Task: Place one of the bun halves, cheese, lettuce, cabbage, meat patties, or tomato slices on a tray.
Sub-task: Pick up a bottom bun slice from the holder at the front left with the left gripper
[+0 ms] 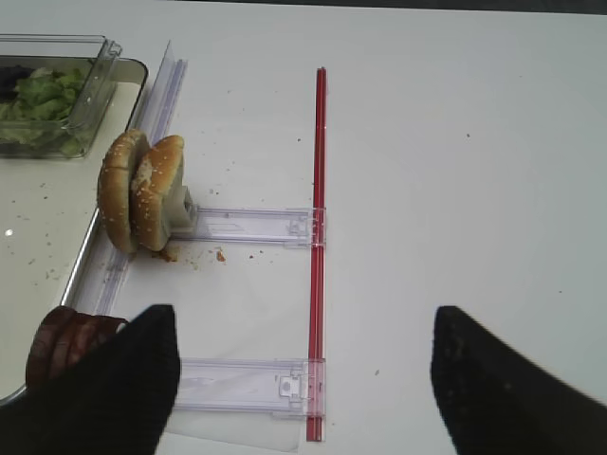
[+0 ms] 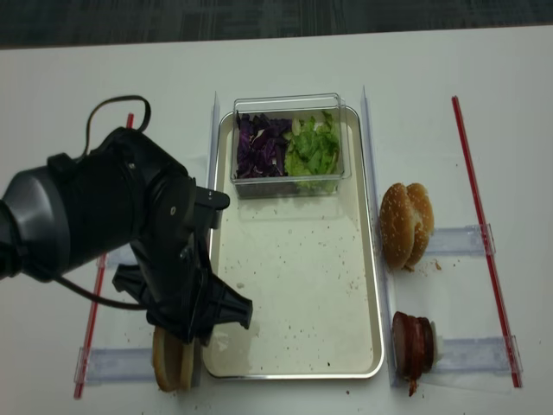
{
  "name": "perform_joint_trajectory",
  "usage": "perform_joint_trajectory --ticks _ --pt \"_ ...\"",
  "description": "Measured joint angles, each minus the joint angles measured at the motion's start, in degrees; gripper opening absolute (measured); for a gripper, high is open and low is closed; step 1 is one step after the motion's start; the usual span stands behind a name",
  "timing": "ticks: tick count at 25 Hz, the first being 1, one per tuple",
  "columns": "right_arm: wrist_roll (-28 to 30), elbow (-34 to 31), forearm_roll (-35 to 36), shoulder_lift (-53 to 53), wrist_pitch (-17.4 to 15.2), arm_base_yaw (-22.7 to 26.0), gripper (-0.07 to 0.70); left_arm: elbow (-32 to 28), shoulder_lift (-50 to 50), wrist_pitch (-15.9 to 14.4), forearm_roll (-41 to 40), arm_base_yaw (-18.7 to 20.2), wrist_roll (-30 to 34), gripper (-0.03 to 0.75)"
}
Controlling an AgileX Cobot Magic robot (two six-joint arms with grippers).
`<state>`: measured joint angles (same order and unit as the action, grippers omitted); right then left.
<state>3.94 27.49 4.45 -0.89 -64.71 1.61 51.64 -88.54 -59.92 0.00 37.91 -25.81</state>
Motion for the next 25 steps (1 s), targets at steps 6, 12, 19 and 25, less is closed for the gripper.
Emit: perform_joint_trajectory --ticks 6,12,19,25 --pt "0.00 0.00 0.00 0.00 0.00 0.00 0.571 0.00 0.00 0.08 -3.26 0.00 -2.35 0.153" --pt "0.11 0.00 0.00 0.00 0.00 0.00 0.571 0.00 0.00 0.08 -3.37 0.00 -2.56 0.115" --pt "0.11 0.00 0.00 0.00 0.00 0.00 0.571 0.00 0.00 0.08 -3.93 0.00 -2.70 0.050" --pt "0.11 0.00 0.00 0.00 0.00 0.00 0.571 0.00 0.00 0.08 -3.93 0.00 -2.74 0.046"
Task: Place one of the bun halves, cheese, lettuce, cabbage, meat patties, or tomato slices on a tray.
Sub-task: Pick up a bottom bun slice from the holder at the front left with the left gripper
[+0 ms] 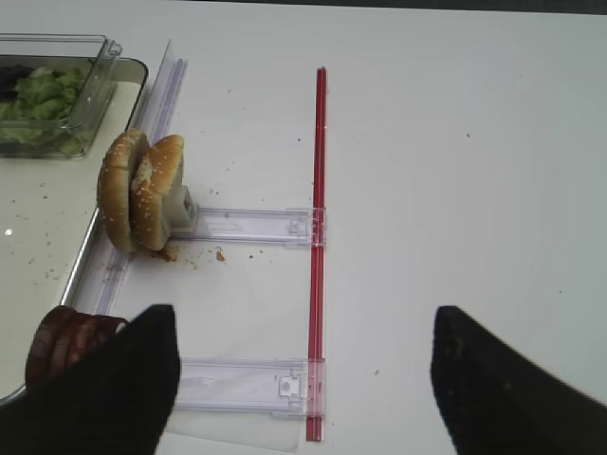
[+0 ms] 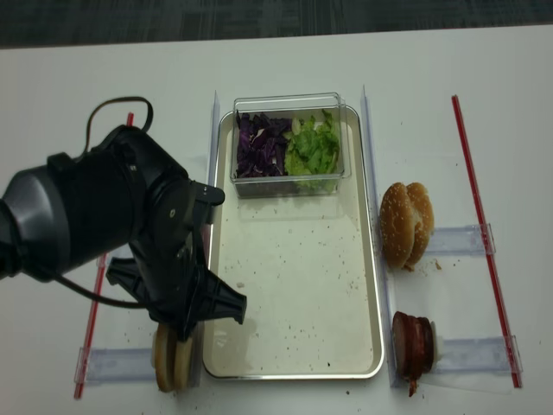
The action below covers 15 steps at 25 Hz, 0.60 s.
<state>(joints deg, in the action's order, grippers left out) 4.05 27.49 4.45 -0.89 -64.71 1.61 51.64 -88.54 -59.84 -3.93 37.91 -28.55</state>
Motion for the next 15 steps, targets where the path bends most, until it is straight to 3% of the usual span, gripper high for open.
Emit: perform_joint_trajectory --ticks 15 --pt "0.00 0.00 0.00 0.00 0.00 0.00 0.571 0.96 0.00 -1.65 0.00 0.00 0.00 0.036"
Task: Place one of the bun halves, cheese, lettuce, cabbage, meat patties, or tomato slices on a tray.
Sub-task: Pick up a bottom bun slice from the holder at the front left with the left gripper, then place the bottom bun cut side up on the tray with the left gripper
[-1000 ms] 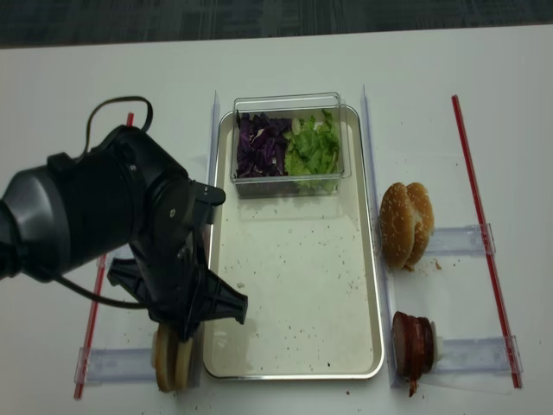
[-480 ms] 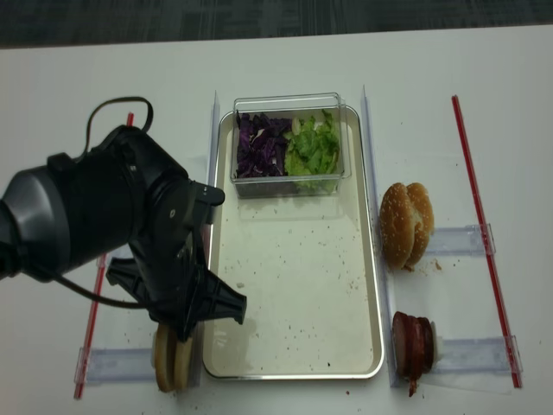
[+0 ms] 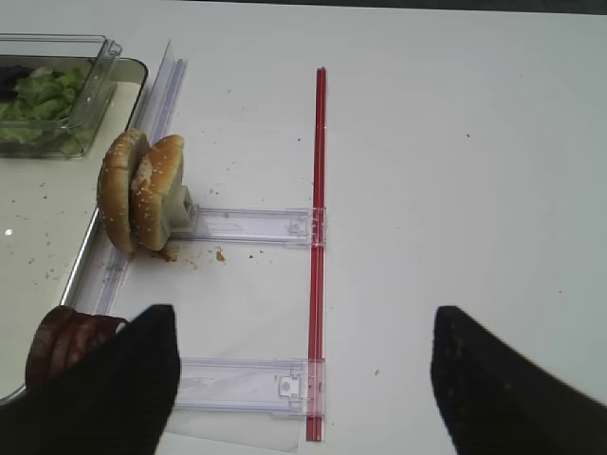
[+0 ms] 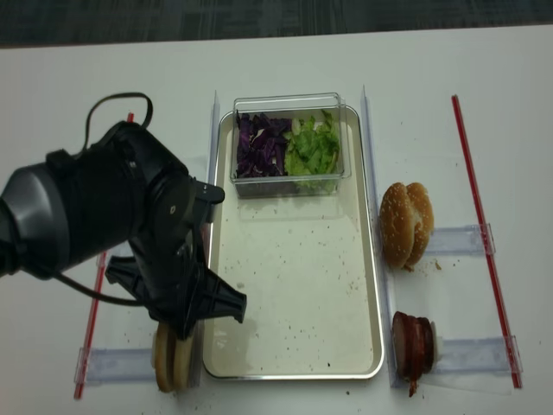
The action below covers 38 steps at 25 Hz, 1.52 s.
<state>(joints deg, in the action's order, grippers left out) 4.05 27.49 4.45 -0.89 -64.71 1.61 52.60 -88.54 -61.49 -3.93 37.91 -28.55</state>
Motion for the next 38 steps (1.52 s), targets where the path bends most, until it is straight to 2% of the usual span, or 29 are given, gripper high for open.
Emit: perform_joint_trajectory --ticks 6,11,17,24,34,38 --pt "0.00 0.00 0.00 0.00 0.00 0.00 0.571 0.25 0.00 -1.30 0.00 0.00 0.00 0.035" --pt "0.00 0.00 0.00 0.00 0.00 0.00 0.571 2.81 0.52 -2.90 0.00 0.00 0.00 0.034" --pt "0.00 0.00 0.00 0.00 0.00 0.00 0.571 6.60 2.71 -6.35 0.00 0.00 0.11 0.034" --pt "0.00 0.00 0.00 0.00 0.00 0.00 0.571 8.66 4.16 -7.99 0.00 0.00 0.55 0.034" --pt "0.00 0.00 0.00 0.00 0.00 0.00 0.571 8.66 4.16 -7.75 0.00 0.00 3.59 0.032" --pt "0.00 0.00 0.00 0.00 0.00 0.00 0.571 8.66 4.16 -5.45 2.04 0.00 7.38 0.032"
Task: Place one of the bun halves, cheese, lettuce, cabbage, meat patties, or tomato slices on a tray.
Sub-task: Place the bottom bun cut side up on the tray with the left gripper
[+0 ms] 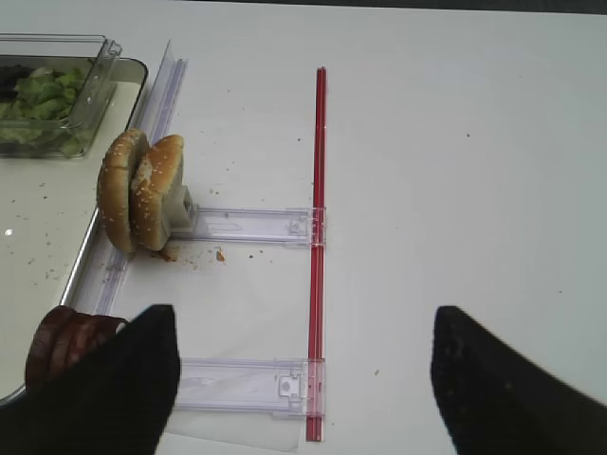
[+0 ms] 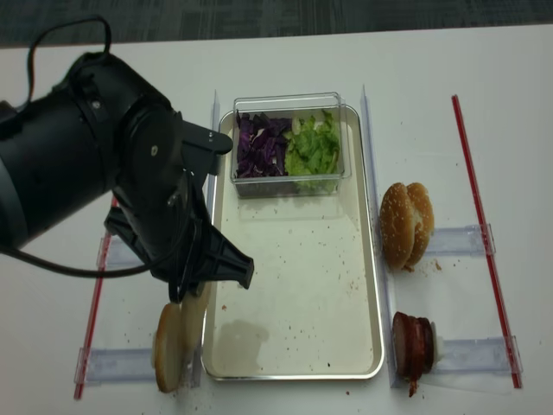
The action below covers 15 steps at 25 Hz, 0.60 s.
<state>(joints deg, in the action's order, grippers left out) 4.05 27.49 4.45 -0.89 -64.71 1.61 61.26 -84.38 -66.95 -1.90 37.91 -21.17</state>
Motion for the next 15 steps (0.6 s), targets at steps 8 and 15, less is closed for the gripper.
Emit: perform_joint_trajectory --ticks 8,15 --pt "0.00 0.00 0.00 0.00 0.00 0.00 0.571 0.20 0.00 5.19 9.97 0.00 10.31 0.032" --pt "0.00 0.00 0.00 0.00 0.00 0.00 0.571 0.20 0.00 5.88 19.79 -4.84 20.64 0.032"
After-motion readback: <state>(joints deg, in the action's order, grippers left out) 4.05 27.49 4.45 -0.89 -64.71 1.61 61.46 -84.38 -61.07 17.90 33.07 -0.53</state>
